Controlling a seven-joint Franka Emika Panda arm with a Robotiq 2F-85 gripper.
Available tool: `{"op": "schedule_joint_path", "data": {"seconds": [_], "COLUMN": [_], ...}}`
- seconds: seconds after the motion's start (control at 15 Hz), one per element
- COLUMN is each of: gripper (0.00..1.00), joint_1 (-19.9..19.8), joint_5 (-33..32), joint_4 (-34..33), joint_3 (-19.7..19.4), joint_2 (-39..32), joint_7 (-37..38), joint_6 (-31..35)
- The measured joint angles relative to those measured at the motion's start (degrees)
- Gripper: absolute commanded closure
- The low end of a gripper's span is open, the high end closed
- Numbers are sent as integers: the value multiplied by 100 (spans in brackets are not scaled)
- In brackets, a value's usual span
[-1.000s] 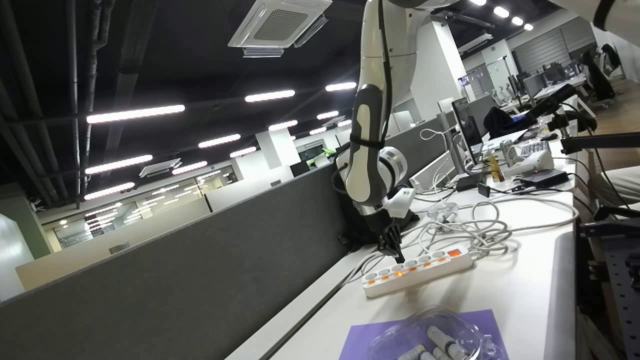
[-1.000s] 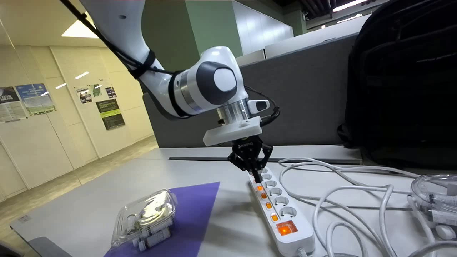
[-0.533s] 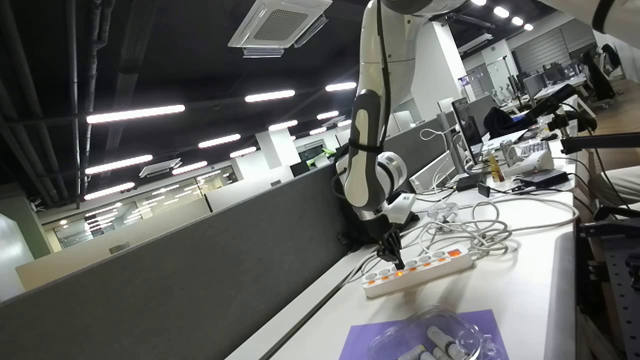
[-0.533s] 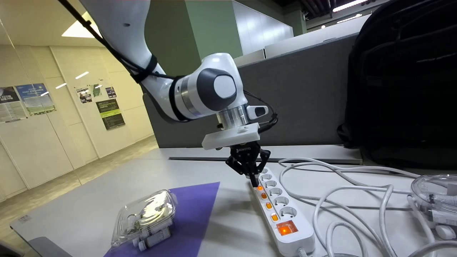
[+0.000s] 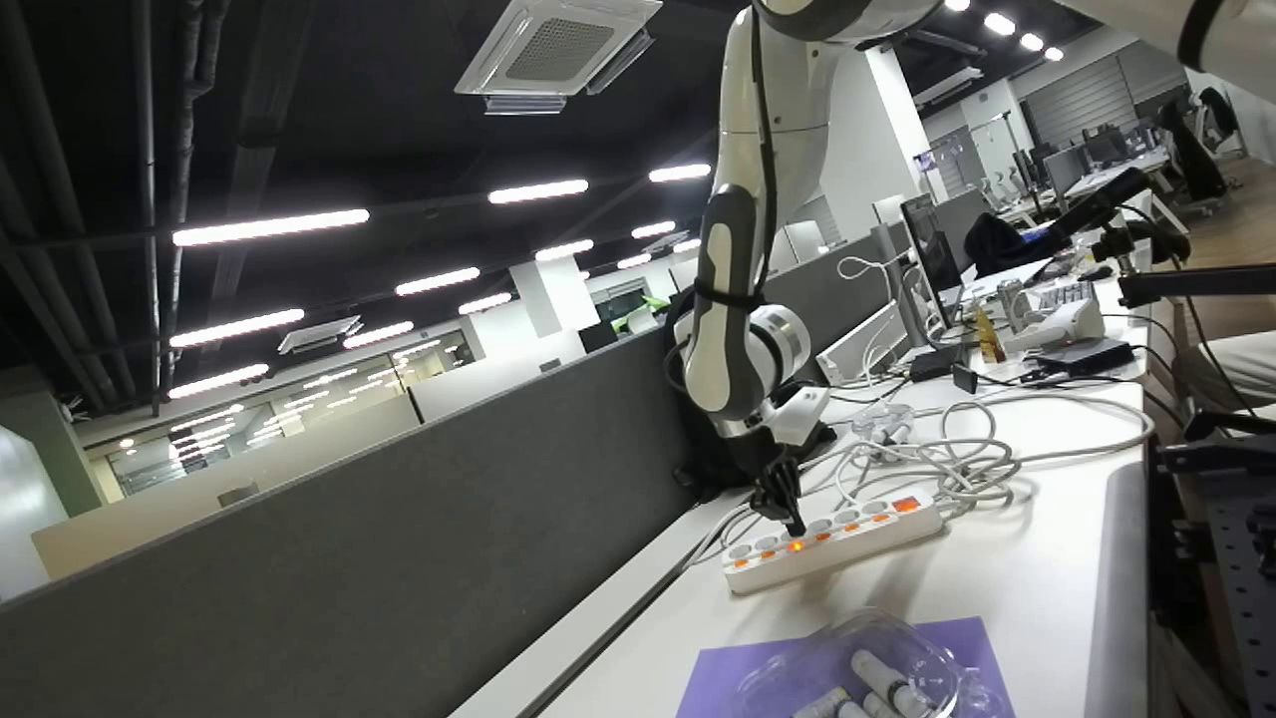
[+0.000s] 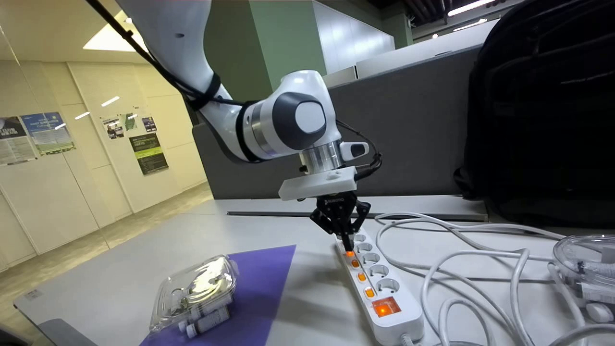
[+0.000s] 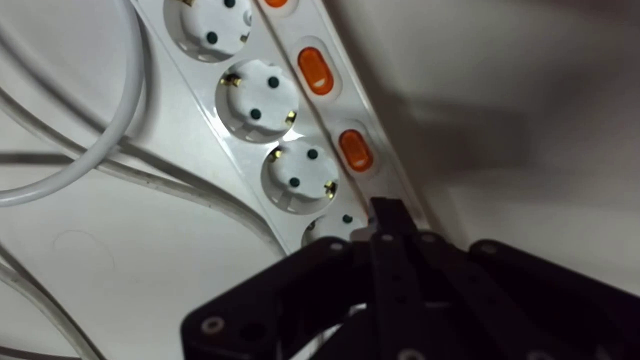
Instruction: Turn off the third switch from the left on the adapter
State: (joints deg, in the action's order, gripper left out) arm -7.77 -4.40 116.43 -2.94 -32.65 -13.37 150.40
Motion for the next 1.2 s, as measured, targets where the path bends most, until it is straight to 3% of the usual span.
{"op": "schedule_joint_path", "data": {"seconds": [0.87,1.2], "gripper": [100,100], "joint_1": [49,131], "joint_5": [-27,-99], "joint_4": [-389,-321], "joint_3": [24,-68], "joint_2": [-298,-314], "joint_7": [-34,99], "joint_6": [-293,-16]}}
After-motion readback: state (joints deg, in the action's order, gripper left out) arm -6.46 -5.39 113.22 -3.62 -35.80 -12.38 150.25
